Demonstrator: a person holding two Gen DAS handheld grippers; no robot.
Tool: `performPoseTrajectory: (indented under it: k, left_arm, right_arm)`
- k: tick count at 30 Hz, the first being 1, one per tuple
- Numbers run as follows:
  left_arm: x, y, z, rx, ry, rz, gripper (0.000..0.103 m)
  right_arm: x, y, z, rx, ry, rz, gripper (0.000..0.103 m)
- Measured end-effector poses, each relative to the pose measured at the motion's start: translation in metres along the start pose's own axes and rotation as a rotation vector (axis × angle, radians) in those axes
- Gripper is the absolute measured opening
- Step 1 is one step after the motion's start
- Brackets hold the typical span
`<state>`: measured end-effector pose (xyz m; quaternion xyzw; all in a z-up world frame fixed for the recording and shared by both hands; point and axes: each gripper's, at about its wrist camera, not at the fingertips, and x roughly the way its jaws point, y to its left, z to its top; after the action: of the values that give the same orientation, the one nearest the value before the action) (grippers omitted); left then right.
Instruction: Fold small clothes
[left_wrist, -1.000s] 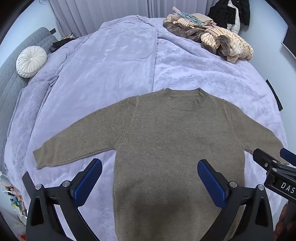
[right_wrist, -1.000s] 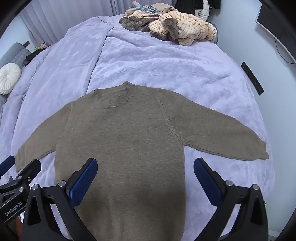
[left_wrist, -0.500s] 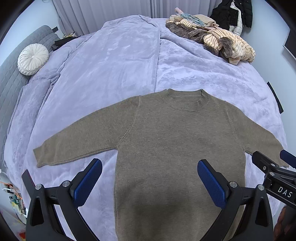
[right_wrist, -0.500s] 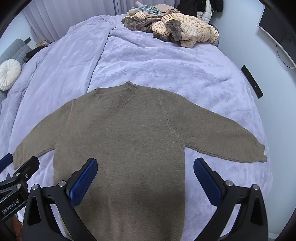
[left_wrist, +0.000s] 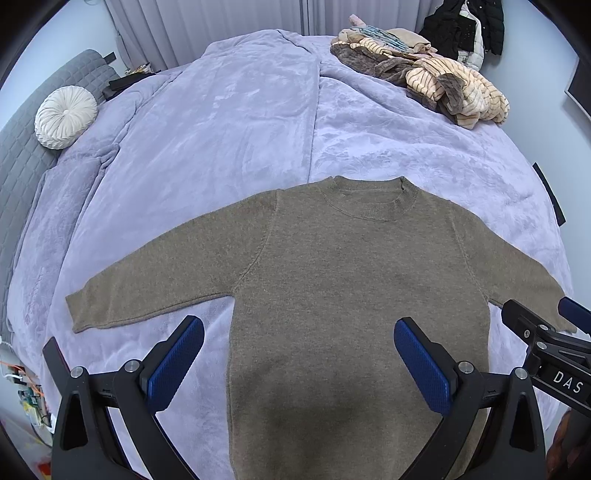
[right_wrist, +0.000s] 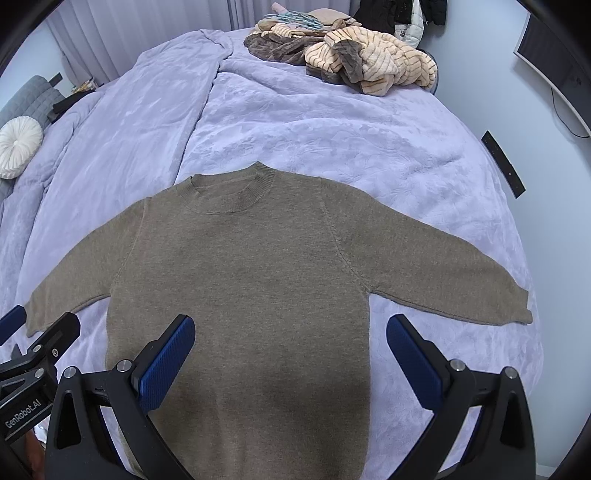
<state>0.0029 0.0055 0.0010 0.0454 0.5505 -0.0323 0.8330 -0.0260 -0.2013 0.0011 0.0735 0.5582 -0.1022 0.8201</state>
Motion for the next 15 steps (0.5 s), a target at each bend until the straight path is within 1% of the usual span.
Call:
performPoseTrajectory:
  k: [15]
  left_arm:
    - [0.0002,0.0013,-0.0006,-0.002,-0.002,-0.001,0.103]
  right_arm:
    - [0.0003,0.0034,-0.0012,-0.001,-0.001,-0.003,0.103]
